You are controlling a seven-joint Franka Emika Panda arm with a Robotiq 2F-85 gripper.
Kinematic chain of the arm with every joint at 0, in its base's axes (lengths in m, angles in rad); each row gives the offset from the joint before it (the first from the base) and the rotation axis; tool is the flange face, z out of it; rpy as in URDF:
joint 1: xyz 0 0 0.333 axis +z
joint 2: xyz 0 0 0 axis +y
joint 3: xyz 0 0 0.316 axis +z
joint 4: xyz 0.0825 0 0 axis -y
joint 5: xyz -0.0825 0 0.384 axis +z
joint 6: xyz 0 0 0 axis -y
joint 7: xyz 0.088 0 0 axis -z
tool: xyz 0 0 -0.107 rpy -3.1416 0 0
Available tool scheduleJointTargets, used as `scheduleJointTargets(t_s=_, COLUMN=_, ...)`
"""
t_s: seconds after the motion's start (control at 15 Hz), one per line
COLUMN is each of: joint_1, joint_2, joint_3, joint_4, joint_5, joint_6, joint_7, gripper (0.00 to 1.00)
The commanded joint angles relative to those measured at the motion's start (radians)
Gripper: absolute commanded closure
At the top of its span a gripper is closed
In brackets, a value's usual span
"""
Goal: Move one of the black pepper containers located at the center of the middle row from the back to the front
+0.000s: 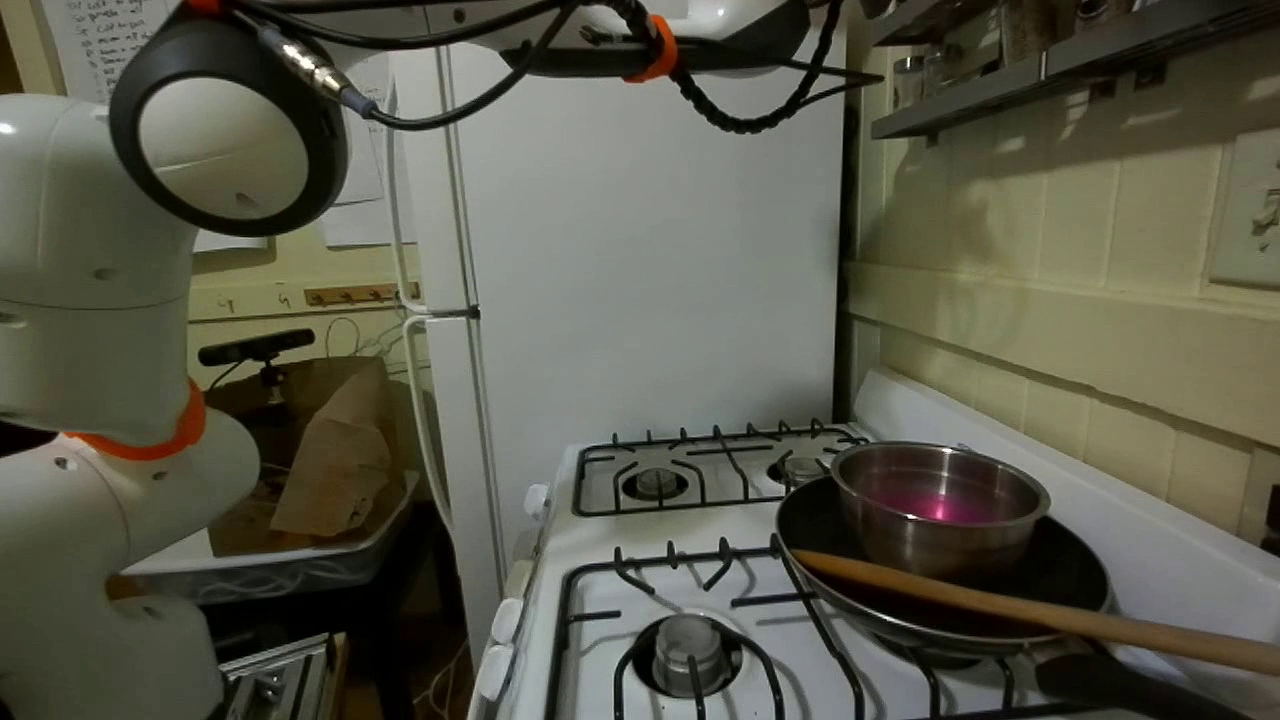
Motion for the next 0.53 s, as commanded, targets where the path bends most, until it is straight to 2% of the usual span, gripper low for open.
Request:
scheduleJointTargets(t_s=0.0, joint_1=-0.016, joint_2=-0.005, joint_3=-0.006, joint_4=0.019, joint_5=-0.032, joint_6=0.063, joint_7=0.064, gripper=0.78)
scheduleJointTargets(t_s=0.33, joint_1=-0.01, joint_2=0.008, joint_3=-0.017, joint_4=0.071, joint_5=-0.083, joint_6=0.109, joint_7=0.126, gripper=0.83)
scheduleJointTargets(t_s=0.4, joint_1=-0.01, joint_2=0.009, joint_3=-0.018, joint_4=0.074, joint_5=-0.086, joint_6=0.11, joint_7=0.132, gripper=0.89)
scheduleJointTargets(t_s=0.47, joint_1=-0.013, joint_2=0.009, joint_3=-0.018, joint_4=0.072, joint_5=-0.083, joint_6=0.108, joint_7=0.127, gripper=1.0)
